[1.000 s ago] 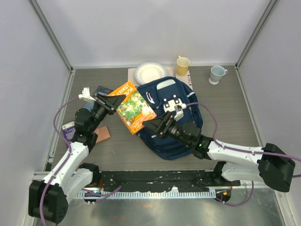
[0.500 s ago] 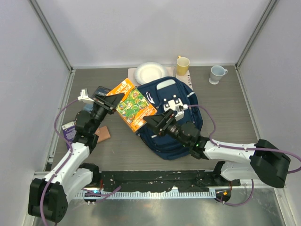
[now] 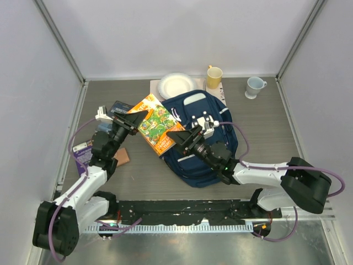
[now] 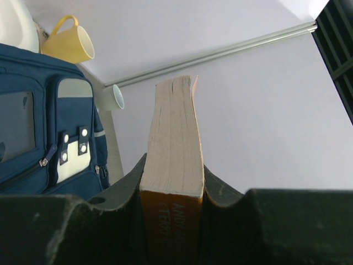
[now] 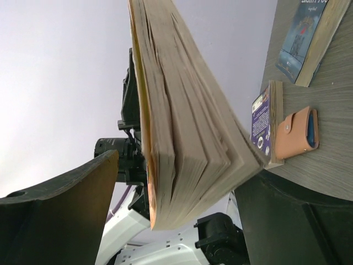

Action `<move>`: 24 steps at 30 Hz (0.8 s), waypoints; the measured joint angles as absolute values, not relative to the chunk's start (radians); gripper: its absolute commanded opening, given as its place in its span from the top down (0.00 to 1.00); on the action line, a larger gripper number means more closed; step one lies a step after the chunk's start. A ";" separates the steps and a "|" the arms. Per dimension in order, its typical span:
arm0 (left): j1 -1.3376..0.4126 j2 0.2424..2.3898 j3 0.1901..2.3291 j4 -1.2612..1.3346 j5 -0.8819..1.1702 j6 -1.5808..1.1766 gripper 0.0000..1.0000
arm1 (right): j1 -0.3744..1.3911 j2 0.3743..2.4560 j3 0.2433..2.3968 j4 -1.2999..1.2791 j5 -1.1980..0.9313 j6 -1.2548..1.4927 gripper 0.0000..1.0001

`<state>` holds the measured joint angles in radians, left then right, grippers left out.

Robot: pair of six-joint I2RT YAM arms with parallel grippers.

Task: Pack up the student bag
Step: Adjust the book.

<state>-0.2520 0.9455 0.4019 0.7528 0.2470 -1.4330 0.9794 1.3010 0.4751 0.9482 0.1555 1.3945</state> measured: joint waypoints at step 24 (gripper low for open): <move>-0.270 1.006 0.372 0.859 0.262 -1.475 0.19 | 0.952 1.346 0.482 1.047 0.156 1.376 0.99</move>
